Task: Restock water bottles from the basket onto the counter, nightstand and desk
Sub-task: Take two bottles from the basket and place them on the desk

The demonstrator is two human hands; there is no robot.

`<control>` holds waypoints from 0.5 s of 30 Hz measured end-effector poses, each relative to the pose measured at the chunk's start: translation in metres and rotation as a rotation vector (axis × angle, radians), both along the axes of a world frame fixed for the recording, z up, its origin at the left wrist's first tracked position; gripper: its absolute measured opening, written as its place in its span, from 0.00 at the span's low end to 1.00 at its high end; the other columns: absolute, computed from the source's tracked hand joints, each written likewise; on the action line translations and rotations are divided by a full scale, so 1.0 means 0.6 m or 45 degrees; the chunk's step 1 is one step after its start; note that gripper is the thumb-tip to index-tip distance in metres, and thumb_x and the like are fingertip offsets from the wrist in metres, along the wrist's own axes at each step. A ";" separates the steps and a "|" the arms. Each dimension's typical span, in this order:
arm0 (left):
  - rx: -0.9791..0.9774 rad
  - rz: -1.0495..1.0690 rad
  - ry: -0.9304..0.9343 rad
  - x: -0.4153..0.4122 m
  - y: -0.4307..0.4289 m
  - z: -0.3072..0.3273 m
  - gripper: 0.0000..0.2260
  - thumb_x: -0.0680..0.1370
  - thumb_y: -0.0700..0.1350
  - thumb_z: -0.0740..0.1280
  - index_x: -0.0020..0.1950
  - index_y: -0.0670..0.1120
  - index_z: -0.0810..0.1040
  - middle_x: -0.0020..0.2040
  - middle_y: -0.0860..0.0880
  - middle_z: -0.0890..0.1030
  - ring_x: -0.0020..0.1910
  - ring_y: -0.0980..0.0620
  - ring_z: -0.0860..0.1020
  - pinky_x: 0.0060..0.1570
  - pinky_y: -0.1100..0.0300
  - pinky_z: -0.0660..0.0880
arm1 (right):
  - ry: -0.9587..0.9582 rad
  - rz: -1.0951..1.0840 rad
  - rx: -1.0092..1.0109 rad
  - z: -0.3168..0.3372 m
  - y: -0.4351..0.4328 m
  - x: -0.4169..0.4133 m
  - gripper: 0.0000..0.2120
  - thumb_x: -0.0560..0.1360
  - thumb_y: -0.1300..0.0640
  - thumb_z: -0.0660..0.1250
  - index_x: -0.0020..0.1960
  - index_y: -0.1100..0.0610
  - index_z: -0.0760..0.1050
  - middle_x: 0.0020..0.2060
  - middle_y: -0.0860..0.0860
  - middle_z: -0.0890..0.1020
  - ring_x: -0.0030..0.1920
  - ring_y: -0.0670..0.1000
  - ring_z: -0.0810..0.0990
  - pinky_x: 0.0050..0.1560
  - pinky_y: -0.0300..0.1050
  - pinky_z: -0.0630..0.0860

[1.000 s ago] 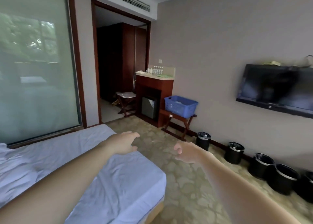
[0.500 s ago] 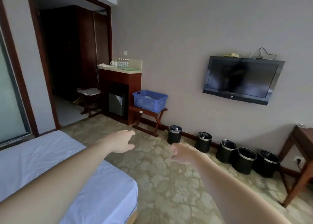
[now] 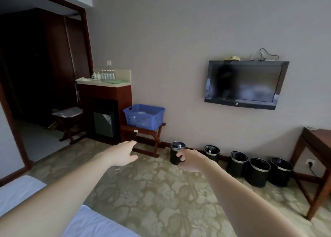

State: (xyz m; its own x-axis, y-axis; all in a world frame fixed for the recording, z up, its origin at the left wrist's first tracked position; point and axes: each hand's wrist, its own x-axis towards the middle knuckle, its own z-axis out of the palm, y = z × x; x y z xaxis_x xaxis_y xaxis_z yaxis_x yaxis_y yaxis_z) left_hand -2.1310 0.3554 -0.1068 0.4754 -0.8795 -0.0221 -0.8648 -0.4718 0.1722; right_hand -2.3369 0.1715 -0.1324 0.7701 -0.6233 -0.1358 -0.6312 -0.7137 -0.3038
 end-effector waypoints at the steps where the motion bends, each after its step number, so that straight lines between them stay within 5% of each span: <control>1: -0.001 -0.008 -0.006 0.014 -0.016 0.000 0.31 0.80 0.56 0.61 0.79 0.49 0.55 0.77 0.51 0.61 0.71 0.49 0.68 0.64 0.54 0.69 | 0.002 -0.006 0.000 0.000 -0.013 0.012 0.25 0.75 0.54 0.63 0.71 0.48 0.66 0.65 0.49 0.76 0.63 0.54 0.75 0.60 0.45 0.73; 8: 0.028 -0.063 -0.003 0.079 -0.148 -0.024 0.30 0.80 0.55 0.61 0.79 0.48 0.55 0.75 0.50 0.63 0.69 0.49 0.70 0.63 0.52 0.71 | 0.007 -0.052 0.025 -0.018 -0.135 0.067 0.25 0.74 0.53 0.64 0.71 0.47 0.67 0.63 0.46 0.76 0.61 0.51 0.75 0.54 0.44 0.73; 15: -0.010 -0.014 0.004 0.137 -0.324 -0.023 0.31 0.80 0.56 0.61 0.79 0.48 0.54 0.77 0.50 0.61 0.70 0.48 0.69 0.63 0.52 0.71 | 0.038 -0.023 -0.064 -0.003 -0.321 0.122 0.23 0.76 0.52 0.63 0.70 0.48 0.68 0.64 0.50 0.76 0.63 0.55 0.75 0.62 0.50 0.73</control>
